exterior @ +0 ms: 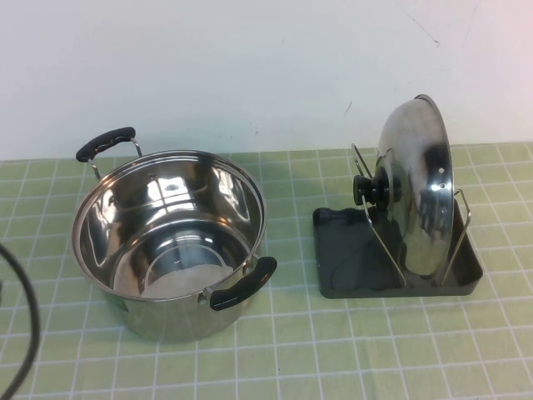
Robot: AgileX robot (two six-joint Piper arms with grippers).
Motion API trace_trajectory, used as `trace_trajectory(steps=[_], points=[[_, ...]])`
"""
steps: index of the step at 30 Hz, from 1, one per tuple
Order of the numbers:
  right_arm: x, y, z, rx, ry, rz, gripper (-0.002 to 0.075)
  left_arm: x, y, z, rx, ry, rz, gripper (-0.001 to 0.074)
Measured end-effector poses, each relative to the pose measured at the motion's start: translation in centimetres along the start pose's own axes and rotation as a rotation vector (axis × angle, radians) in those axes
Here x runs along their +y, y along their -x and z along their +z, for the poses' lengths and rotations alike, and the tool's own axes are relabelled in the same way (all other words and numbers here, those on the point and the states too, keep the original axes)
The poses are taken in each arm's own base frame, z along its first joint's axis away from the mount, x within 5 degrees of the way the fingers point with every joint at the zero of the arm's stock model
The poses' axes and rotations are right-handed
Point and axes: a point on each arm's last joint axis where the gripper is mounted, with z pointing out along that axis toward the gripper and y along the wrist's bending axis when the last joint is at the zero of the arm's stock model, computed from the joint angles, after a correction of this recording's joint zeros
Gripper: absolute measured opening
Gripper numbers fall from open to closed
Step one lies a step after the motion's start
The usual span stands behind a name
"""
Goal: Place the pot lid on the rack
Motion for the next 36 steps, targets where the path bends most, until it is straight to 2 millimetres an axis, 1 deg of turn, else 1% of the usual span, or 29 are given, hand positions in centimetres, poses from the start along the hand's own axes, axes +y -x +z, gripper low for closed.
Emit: trace_trajectory(steps=[3,5,7,9,10,14,16,18,19,21,23,25,27,30,32,36], points=[[-1.2,0.1,-1.7,0.014,-0.079,-0.049,0.0016,0.3,-1.3,-0.4,0.150,0.018,-0.035,0.0001],[-1.6,0.0,-2.4,0.045,-0.105,-0.070,0.0008,0.1,-1.9,-0.8,0.211,-0.036,-0.083,0.0001],[-1.5,-0.5,-2.9,0.096,-0.087,-0.073,0.0004,-0.3,-2.0,-1.3,0.226,-0.108,-0.130,0.0001],[-1.0,-1.2,-3.3,0.174,-0.014,-0.108,0.0001,-0.7,-1.8,-2.0,0.202,-0.199,-0.173,0.0001],[-0.7,-1.5,-3.5,0.212,0.033,-0.168,0.0000,-0.9,-1.5,-2.3,0.175,-0.238,-0.188,0.0001],[1.5,-3.8,-4.7,0.439,0.354,-0.335,-0.0001,-1.0,-0.8,-3.4,0.086,-0.339,-0.214,0.0001],[2.2,-4.8,-5.6,0.551,0.479,-0.367,-0.0001,-0.9,-0.7,-3.7,0.066,-0.354,-0.221,0.0001],[2.2,-5.6,-6.3,0.660,0.525,-0.382,-0.0001,-0.7,-0.7,-3.9,0.055,-0.357,-0.222,0.0001],[2.0,-5.9,-6.6,0.704,0.510,-0.379,-0.0001,-0.7,-0.7,-4.0,0.054,-0.357,-0.220,0.0001],[1.1,-6.2,-7.3,0.767,0.424,-0.365,-0.0001,-0.6,-0.7,-4.1,0.048,-0.357,-0.219,0.0001],[0.3,-6.0,-8.0,0.761,0.329,-0.354,-0.0001,-0.6,-1.1,-4.2,0.041,-0.363,-0.215,0.0001],[-0.3,-5.6,-8.8,0.695,0.263,-0.332,-0.0001,-0.8,-1.7,-4.4,0.017,-0.385,-0.217,0.0001],[-0.7,-4.9,-10.0,0.585,0.219,-0.295,-0.0001,-1.1,-2.6,-4.6,-0.014,-0.418,-0.234,0.0001],[-0.6,-4.4,-11.4,0.431,0.202,-0.237,-0.0001,-1.5,-3.8,-5.0,-0.073,-0.480,-0.280,0.0001],[-0.3,-4.7,-12.3,0.358,0.207,-0.197,-0.0001,-1.7,-4.7,-5.2,-0.093,-0.509,-0.317,0.0001],[1.0,-6.5,-13.0,0.289,0.243,-0.130,-0.0001,-2.2,-6.2,-5.3,-0.095,-0.551,-0.385,0.0001]])
